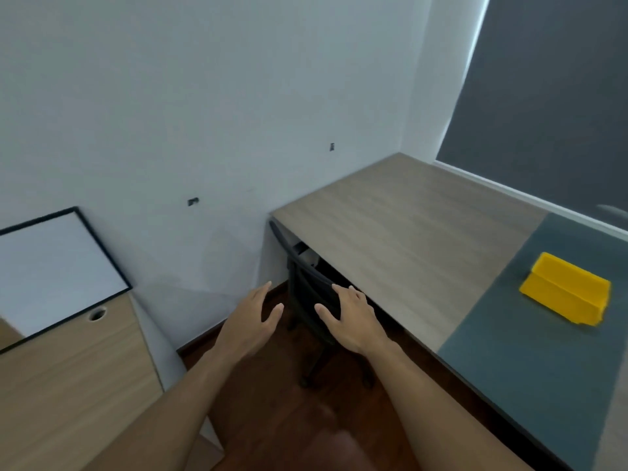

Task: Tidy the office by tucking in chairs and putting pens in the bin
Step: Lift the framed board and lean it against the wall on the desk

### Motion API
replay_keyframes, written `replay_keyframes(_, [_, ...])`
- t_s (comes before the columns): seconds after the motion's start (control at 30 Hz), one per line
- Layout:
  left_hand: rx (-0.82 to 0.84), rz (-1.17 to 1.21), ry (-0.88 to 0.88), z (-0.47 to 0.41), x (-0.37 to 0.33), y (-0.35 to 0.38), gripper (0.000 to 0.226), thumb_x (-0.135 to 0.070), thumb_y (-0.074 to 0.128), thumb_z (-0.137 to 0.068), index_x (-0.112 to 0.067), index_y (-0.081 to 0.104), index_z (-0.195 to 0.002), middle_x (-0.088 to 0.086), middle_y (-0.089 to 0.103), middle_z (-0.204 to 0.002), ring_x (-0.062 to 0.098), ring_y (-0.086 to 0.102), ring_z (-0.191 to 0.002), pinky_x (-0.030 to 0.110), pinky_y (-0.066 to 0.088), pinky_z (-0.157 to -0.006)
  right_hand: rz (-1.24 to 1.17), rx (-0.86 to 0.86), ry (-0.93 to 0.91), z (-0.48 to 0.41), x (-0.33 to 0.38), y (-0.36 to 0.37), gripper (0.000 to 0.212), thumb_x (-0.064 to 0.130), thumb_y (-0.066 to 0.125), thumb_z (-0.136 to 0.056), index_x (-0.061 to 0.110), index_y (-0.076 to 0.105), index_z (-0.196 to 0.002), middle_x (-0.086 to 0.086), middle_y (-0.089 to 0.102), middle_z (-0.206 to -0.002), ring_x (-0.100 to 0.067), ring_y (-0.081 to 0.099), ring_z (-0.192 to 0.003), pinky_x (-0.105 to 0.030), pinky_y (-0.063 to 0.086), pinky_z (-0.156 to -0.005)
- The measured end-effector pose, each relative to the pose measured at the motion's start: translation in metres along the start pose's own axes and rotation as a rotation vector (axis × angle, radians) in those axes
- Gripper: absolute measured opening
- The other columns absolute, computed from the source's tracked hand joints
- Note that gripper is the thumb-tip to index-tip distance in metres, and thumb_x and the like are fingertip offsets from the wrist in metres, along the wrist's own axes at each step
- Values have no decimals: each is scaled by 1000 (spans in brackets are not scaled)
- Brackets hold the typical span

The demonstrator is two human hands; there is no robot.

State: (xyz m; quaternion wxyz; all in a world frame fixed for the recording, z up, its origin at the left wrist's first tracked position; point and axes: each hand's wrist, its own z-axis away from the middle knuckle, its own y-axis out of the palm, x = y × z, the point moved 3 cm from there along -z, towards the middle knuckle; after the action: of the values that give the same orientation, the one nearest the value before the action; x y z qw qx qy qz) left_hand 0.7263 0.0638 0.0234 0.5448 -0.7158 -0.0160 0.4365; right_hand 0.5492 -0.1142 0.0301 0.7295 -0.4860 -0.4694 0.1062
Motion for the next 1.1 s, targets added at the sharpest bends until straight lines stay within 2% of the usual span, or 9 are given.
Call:
replay_keyframes(0.23, [-122, 42, -130, -10, 111, -88, 69, -55, 49, -107, -21, 35, -166, 0, 40, -170, 17, 37, -157, 40, 30, -130, 5, 72, -127, -66, 113, 69, 84, 74, 41, -102, 22, 27, -167, -1, 33, -172, -22, 13, -165, -54, 23, -129])
replay_keyframes(0.37, [-164, 36, -173, -12, 184, -152, 68, -51, 50, -108, -19, 36, -166, 0, 40, -169, 17, 37, -156, 36, 28, -129, 19, 107, -164, -110, 187, 119, 85, 75, 40, -102, 21, 28, -166, -3, 35, -171, -24, 17, -163, -54, 26, -127])
replay_keyframes(0.5, [-196, 61, -251, -11, 267, -217, 69, -54, 49, -107, -22, 35, -166, -2, 39, -171, 17, 36, -157, 38, 28, -130, 21, 158, -218, -153, 265, 172, 83, 74, 41, -102, 21, 30, -165, -2, 37, -170, -24, 23, -160, -53, 28, -127])
replay_keyframes(0.6, [-228, 74, -308, -6, 327, -263, 68, -55, 49, -107, -25, 35, -166, -4, 42, -168, 18, 45, -150, 39, 36, -125, -19, 177, -246, -185, 320, 211, 84, 72, 43, -102, 19, 31, -165, -3, 39, -168, -24, 29, -157, -47, 30, -128])
replay_keyframes(0.7, [-252, 89, -361, 7, 379, -306, 68, -56, 48, -108, -25, 34, -166, -6, 40, -168, 17, 46, -150, 33, 36, -119, -38, 208, -263, -207, 368, 248, 84, 74, 43, -101, 20, 32, -164, -4, 42, -166, -25, 32, -155, -49, 33, -126])
replay_keyframes(0.83, [-312, 135, -441, 32, 442, -359, 68, -59, 47, -107, -26, 35, -166, -4, 41, -169, 19, 41, -154, 42, 36, -124, -56, 248, -285, -226, 420, 289, 82, 71, 46, -102, 19, 32, -165, -4, 43, -165, -24, 35, -152, -47, 33, -125])
replay_keyframes(0.93, [-374, 185, -512, 56, 487, -393, 66, -57, 51, -107, -21, 42, -163, -1, 46, -166, 22, 44, -152, 46, 36, -125, -74, 270, -297, -237, 452, 313, 81, 69, 47, -102, 20, 33, -164, -1, 44, -164, -23, 37, -151, -45, 34, -123])
replay_keyframes(1.0, [-461, 228, -539, 71, 513, -413, 60, -48, 55, -108, -16, 48, -159, 3, 53, -162, 25, 51, -147, 47, 39, -123, -97, 295, -299, -245, 472, 327, 79, 68, 49, -102, 21, 34, -163, 2, 45, -162, -21, 39, -149, -43, 35, -122])
replay_keyframes(1.1, [-571, 346, -605, 93, 543, -439, 46, -38, 58, -108, -20, 58, -151, -6, 64, -149, 17, 60, -133, 38, 46, -113, -153, 305, -303, -263, 499, 343, 74, 66, 54, -101, 21, 42, -159, 3, 51, -157, -18, 48, -144, -37, 39, -118])
